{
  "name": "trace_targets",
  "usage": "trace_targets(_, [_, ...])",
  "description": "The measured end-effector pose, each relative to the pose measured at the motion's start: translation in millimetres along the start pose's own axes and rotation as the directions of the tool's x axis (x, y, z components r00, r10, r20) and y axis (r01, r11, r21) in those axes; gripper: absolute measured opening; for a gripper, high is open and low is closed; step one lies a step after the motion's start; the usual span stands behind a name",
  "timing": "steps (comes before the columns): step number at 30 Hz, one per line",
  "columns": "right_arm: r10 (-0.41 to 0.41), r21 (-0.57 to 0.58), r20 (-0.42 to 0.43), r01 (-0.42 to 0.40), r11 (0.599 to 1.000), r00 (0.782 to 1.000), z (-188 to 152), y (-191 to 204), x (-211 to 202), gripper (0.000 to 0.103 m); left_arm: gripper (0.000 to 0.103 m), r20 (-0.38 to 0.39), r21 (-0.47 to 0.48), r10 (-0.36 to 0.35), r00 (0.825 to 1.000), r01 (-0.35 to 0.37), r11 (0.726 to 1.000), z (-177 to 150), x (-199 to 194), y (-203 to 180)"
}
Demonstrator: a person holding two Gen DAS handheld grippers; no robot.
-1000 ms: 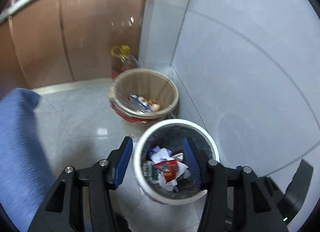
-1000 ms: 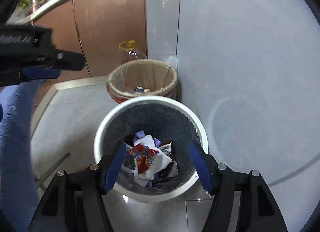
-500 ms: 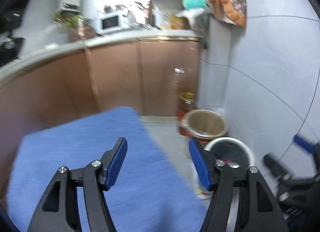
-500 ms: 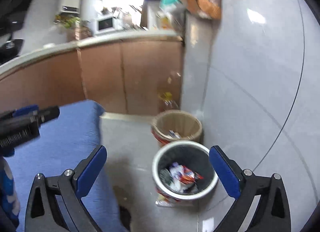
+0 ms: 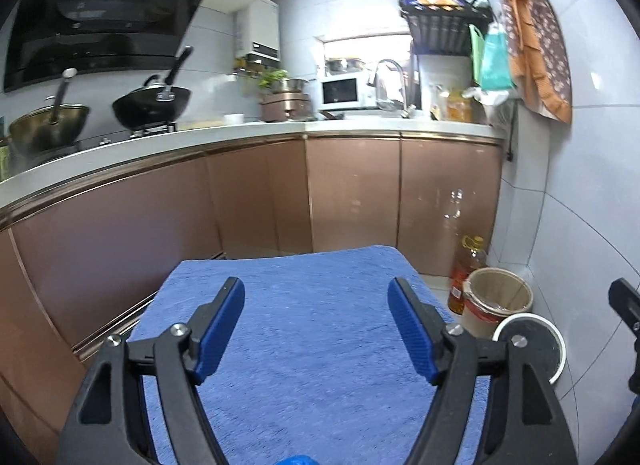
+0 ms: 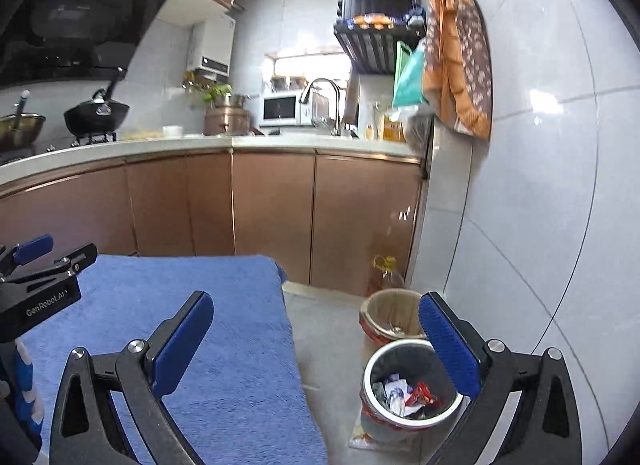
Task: Collect trash
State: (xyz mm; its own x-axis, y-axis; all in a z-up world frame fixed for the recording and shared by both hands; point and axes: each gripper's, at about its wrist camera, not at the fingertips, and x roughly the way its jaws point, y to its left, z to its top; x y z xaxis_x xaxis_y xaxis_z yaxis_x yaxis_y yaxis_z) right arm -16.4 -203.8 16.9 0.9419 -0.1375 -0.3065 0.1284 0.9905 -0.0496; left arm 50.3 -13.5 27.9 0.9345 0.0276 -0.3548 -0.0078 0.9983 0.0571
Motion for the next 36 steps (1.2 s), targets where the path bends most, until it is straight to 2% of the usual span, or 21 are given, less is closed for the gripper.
trace_targets(7, [0.004,-0.014,0.072,-0.003,1.0,0.997,15.0,10.7,-30.7,0.103,0.074,0.08,-0.007,0.043,0.996,-0.043,0.999,4.5,-36.5,7.6])
trace_targets(14, [0.006,-0.013,0.122,-0.004,1.0,0.992,21.3,12.1,-50.7,0.103,0.074,0.132,-0.034,0.049,0.99,-0.045,0.998,14.2,-57.2,12.3])
trace_targets(36, [-0.015,0.004,0.16,0.015,1.0,0.987,20.1,6.5,-73.7,0.103,0.074,0.147,-0.043,0.012,0.989,-0.005,0.999,10.0,-82.1,11.3])
